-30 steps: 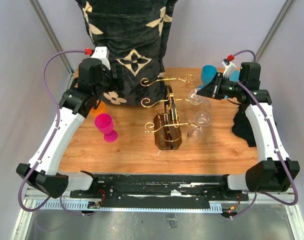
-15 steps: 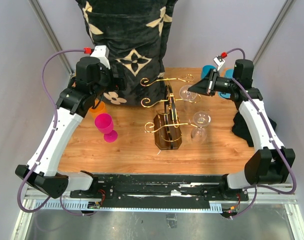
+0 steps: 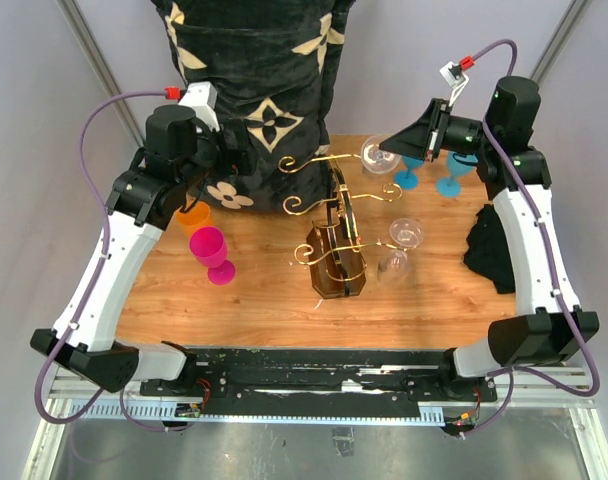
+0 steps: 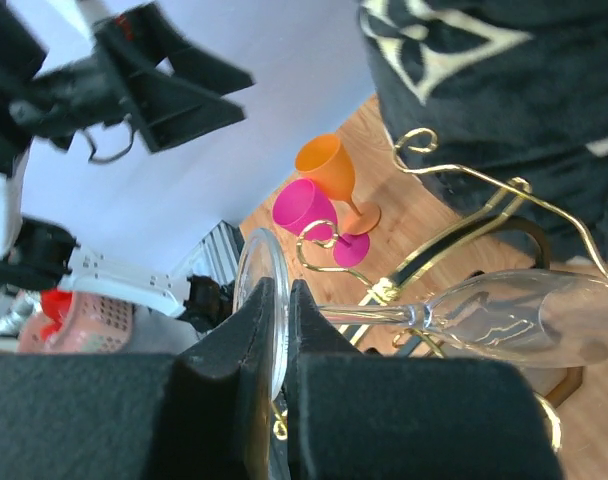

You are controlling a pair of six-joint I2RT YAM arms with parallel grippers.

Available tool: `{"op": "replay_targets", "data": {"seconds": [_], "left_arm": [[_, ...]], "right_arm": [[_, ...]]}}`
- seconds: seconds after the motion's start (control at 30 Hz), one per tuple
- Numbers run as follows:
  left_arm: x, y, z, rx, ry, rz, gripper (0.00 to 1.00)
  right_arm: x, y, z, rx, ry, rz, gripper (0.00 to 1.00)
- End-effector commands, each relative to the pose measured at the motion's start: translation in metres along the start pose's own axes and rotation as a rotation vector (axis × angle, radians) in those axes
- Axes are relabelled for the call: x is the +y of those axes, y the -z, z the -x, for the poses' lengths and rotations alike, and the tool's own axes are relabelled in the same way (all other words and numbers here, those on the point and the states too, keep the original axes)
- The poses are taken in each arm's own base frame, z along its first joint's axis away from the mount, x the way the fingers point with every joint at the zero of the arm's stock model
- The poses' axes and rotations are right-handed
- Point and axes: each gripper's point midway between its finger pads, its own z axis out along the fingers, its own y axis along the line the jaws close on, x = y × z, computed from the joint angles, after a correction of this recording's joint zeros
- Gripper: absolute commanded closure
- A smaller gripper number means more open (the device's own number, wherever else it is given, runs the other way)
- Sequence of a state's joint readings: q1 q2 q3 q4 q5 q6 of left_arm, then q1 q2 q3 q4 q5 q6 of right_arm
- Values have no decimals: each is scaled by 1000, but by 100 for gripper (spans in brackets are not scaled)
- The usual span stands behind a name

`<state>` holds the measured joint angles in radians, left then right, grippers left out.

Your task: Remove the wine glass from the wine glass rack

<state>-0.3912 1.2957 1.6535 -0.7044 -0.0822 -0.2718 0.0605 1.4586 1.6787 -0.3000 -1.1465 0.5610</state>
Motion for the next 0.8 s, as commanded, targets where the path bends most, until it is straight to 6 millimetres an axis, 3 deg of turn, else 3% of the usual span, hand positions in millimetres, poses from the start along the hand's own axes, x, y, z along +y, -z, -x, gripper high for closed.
{"op": "replay_targets", "data": {"seconds": [0.0,0.23,0.43,0.77], "left_arm": [[-15,2,17,11,10,-53,0],[-63,10,51,-45,109,-276,0],[-117,32,63,-36,181,-588,0],[-130,40,64,-17,257,-667,0]], "right_arm": [[59,3,9,8,382,106,99],[111,-22,-50,117,914,61,99],[118,-47,-94,240,1200,53,99],[124,-76,-114,282,1407,36,99]]}}
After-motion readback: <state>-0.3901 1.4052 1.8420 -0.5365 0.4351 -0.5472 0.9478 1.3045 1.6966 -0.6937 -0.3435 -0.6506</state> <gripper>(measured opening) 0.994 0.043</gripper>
